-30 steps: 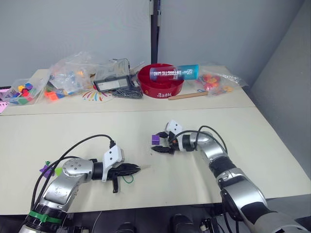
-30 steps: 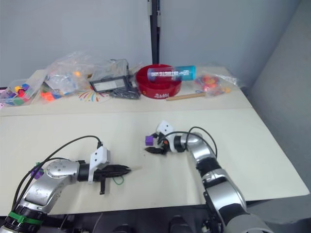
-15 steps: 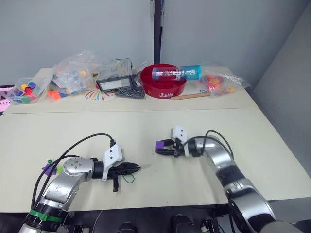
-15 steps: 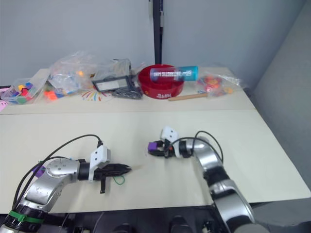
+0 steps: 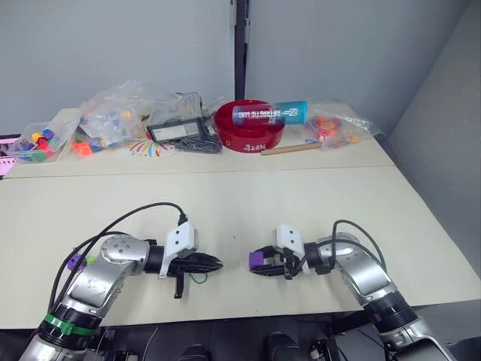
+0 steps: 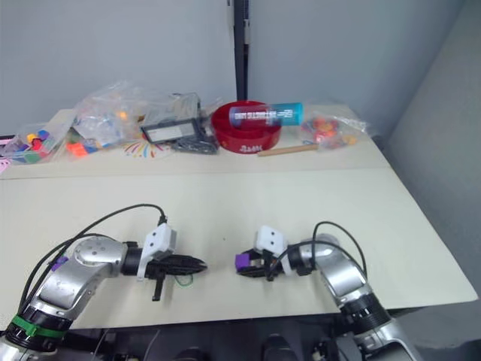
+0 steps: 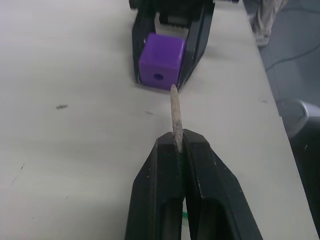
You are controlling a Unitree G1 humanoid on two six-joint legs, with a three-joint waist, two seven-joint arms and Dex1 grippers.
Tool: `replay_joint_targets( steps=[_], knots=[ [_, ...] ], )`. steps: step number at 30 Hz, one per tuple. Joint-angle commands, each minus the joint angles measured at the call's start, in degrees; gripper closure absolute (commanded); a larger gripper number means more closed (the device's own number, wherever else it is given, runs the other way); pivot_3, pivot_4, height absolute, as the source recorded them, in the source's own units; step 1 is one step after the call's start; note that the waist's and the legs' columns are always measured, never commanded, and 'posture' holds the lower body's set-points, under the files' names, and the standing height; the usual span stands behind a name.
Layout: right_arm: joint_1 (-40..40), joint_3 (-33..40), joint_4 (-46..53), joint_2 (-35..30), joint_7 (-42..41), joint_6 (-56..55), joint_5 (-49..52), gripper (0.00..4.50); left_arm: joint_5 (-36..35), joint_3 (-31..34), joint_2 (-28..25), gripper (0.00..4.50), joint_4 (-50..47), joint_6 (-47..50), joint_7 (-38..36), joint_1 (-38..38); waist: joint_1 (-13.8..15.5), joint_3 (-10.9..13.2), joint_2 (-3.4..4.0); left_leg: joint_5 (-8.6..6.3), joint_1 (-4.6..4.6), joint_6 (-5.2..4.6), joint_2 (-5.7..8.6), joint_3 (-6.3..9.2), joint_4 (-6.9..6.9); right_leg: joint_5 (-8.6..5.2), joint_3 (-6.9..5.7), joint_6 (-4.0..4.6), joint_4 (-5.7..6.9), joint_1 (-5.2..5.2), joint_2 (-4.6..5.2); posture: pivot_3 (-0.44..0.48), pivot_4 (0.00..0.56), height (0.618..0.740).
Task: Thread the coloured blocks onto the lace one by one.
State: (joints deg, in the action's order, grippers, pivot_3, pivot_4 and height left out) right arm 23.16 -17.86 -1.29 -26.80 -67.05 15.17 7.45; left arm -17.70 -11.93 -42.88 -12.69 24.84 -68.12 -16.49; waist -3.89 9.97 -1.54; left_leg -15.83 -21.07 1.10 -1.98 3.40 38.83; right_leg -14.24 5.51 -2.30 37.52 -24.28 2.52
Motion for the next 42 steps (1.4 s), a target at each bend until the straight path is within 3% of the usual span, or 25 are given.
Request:
replay_joint_targets(
  steps=[1,30,37,42],
  knots=[
    [-1.33,-1.53,0.9,0.2,1.17,-1.22,-0.87,3.28,2.34,-1.99,-0.16,4.5,-3.42,3.59,2.57,-2.54,-0.01,0.0,0.0,0.0,0.0,0.0,0.0,0.0,0.0,0.0,0.0,0.0,0.0,0.0,0.0,0.0,0.15,0.74],
    [-1.38,-2.62,3.31,-0.06,2.66,0.35,-0.06,3.28,6.2,-9.16,6.67,4.5,-3.57,6.21,6.18,-8.47,0.37,-0.01,-0.01,0.0,0.02,0.0,0.01,0.0,0.05,0.0,0.02,-0.01,-0.03,0.09,-0.01,0.0,0.15,0.74],
    [-1.99,-2.52,3.42,0.48,4.53,0.94,-0.77,3.28,4.66,-9.6,9.54,4.5,-4.31,7.43,5.86,-8.62,1.11,-0.01,-0.02,0.01,0.04,0.01,0.02,0.0,0.11,0.01,0.02,-0.02,-0.03,0.14,0.01,0.0,0.15,0.74],
    [-2.66,-2.49,3.71,0.73,5.59,1.13,-0.93,3.28,2.68,-7.95,8.69,4.5,-5.79,8.71,4.21,-7.52,1.25,-0.01,-0.02,0.03,0.08,0.04,0.02,-0.01,0.12,0.01,0.03,-0.02,0.0,0.15,0.0,0.0,0.15,0.74]
  ],
)
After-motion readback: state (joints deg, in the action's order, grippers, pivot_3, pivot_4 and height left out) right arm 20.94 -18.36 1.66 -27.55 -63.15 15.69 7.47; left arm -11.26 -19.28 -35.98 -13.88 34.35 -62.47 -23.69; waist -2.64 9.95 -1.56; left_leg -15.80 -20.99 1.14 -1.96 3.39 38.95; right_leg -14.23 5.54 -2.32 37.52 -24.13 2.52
